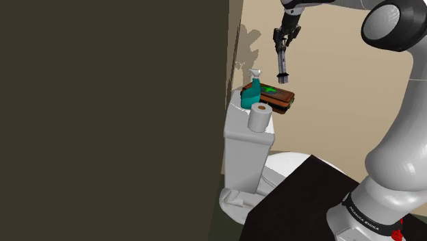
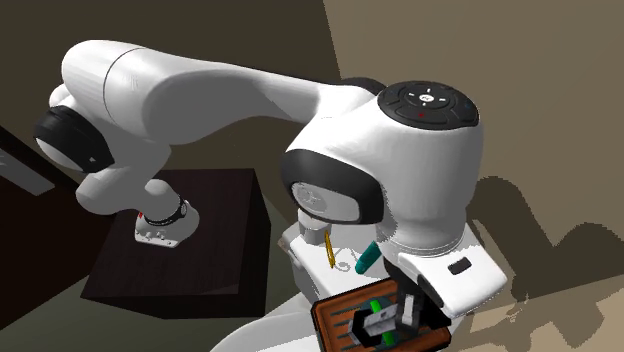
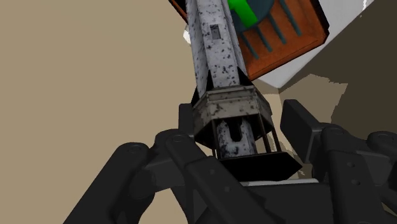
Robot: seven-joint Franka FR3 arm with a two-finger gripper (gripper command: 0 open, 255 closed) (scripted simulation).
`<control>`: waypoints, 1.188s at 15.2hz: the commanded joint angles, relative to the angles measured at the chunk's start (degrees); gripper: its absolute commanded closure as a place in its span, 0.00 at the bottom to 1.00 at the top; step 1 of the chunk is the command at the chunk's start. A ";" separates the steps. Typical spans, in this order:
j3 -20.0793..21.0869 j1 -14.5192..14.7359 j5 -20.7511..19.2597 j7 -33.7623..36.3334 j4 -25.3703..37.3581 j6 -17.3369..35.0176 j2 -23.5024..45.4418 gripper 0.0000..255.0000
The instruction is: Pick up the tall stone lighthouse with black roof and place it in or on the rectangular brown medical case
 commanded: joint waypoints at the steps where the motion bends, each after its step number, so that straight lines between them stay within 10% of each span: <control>1: -0.02 -0.05 -0.07 0.18 -2.66 2.01 -0.70 1.00; 15: -0.06 -0.07 -0.32 0.82 -8.61 7.07 -1.56 1.00; 16: -0.06 -0.07 -0.32 0.82 -8.61 7.07 -1.56 0.00; 18: -0.06 -0.07 -0.32 0.82 -8.62 7.08 -1.56 0.00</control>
